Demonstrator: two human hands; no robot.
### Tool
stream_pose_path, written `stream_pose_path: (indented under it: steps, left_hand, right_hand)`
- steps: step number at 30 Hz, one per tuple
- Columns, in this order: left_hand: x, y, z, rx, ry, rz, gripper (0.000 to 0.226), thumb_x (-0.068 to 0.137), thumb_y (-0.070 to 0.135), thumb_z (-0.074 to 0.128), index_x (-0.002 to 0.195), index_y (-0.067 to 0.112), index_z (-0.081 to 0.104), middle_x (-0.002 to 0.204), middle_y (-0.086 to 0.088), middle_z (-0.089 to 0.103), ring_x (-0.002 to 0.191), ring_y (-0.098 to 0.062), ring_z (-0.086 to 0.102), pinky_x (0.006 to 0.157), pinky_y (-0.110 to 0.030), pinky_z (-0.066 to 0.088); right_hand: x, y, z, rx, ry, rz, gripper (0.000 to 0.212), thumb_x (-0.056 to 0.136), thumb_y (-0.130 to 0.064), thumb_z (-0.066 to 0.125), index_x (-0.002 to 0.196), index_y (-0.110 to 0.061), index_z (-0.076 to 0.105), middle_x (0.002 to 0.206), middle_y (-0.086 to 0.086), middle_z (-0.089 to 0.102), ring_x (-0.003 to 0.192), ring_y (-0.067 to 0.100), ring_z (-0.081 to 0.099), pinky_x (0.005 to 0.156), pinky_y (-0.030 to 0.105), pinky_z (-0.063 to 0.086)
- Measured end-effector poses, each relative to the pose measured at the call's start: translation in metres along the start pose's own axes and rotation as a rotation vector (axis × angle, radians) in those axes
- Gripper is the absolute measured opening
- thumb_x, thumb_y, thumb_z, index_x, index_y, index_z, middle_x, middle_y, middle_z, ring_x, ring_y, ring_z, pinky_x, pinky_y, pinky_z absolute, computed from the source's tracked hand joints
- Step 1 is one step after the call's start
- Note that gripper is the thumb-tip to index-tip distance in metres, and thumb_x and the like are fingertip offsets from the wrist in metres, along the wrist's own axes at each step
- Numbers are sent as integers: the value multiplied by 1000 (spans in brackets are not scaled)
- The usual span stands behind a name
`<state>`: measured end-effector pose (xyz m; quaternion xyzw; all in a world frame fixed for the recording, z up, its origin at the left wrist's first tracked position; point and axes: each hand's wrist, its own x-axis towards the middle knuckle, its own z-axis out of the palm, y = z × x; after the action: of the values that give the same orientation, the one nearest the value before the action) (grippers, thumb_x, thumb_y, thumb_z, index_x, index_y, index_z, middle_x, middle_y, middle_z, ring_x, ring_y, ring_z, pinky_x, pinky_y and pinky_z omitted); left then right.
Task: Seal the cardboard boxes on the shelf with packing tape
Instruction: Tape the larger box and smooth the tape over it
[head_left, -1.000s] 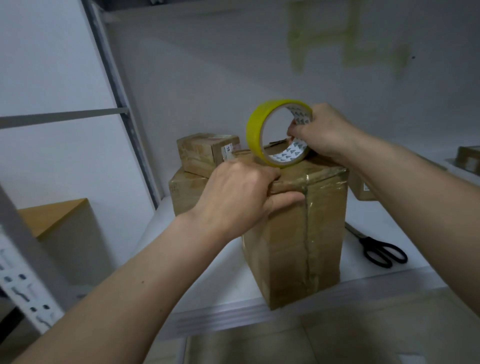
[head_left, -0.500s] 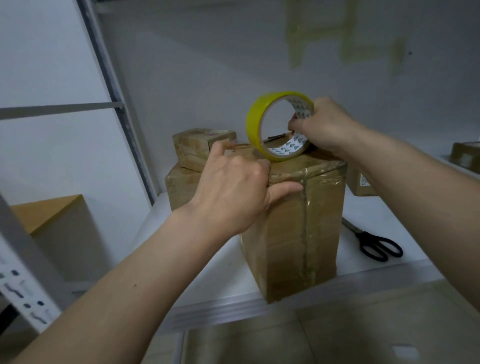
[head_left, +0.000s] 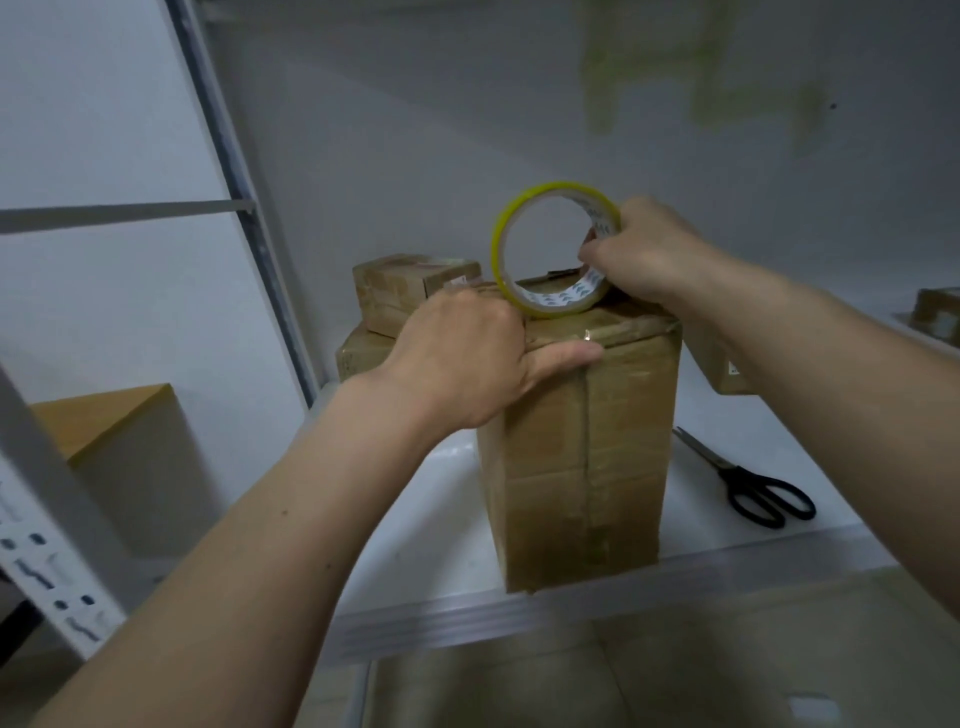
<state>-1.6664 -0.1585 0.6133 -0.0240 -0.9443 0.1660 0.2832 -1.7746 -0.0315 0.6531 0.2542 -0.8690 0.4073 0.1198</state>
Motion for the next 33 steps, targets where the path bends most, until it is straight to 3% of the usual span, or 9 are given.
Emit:
stream_pose_path:
  steps: [4, 7, 9, 13, 18, 21, 24, 29, 33]
  left_hand:
    - [-1, -5, 0, 80, -25, 6, 94, 69, 81, 1, 75, 12, 65, 61, 0, 52, 70, -21, 57, 71, -31, 32]
    - [2, 0, -1, 49, -66, 17, 94, 70, 82, 0, 81, 16, 65, 73, -2, 61, 94, -21, 65, 114, -42, 25]
    - [-2, -2, 1, -5, -78, 15, 90, 74, 83, 2, 85, 18, 64, 81, -1, 64, 101, -20, 64, 121, -46, 11]
    - [-2, -7, 0, -42, -122, 35, 88, 76, 82, 3, 88, 20, 64, 79, 1, 66, 104, -19, 64, 122, -43, 12]
    - [0, -4, -10, -75, -195, -10, 95, 70, 82, -2, 117, 30, 62, 94, 3, 70, 114, -18, 61, 122, -52, 3]
    - [-2, -4, -12, -136, -226, -31, 95, 69, 82, 1, 129, 31, 55, 107, 2, 72, 124, -19, 56, 122, -50, -3]
    - [2, -4, -15, -157, -279, -58, 102, 66, 86, 4, 145, 34, 43, 117, 1, 71, 137, -16, 46, 123, -46, -7]
    - [4, -2, -23, -201, -355, -90, 112, 58, 92, 8, 151, 36, 32, 124, 3, 68, 144, -16, 36, 123, -44, -7]
    - [20, 20, -30, -78, -447, -114, 104, 67, 93, 11, 148, 34, 35, 134, -3, 62, 140, -21, 42, 123, -46, 3]
  right_hand:
    - [0, 0, 4, 18, 7, -3, 23, 93, -12, 51, 105, 0, 65, 103, 18, 65, 93, 32, 61, 62, 28, 35]
    - [-2, -1, -1, -2, 19, -19, 21, 92, -17, 55, 102, -2, 65, 96, 13, 61, 87, 28, 56, 67, 27, 35]
    - [-4, 0, -4, -27, -24, -32, 23, 87, -25, 64, 99, -6, 67, 93, 8, 62, 91, 27, 59, 70, 29, 41]
    - [-7, 7, -2, -47, -103, 13, 23, 90, -27, 57, 101, -8, 64, 91, 7, 60, 74, 21, 56, 59, 28, 39]
    - [0, 5, -12, -65, -36, 31, 16, 95, -16, 49, 99, -4, 60, 81, 9, 54, 67, 24, 51, 54, 28, 36]
    - [-1, 11, -24, 3, -26, 109, 8, 97, -9, 48, 98, -4, 54, 68, 7, 49, 47, 18, 51, 30, 16, 34]
    - [-1, 12, -35, 88, -54, 159, 8, 98, -6, 47, 103, -1, 49, 75, 13, 51, 30, 19, 53, 25, 18, 38]
    - [11, 27, -57, 253, -124, 250, 27, 100, -7, 45, 126, -1, 43, 123, 29, 46, 60, 38, 67, 45, 38, 57]
    - [5, 39, -40, 499, -147, 339, 13, 98, -14, 51, 107, -5, 49, 101, 19, 54, 64, 25, 60, 38, 25, 53]
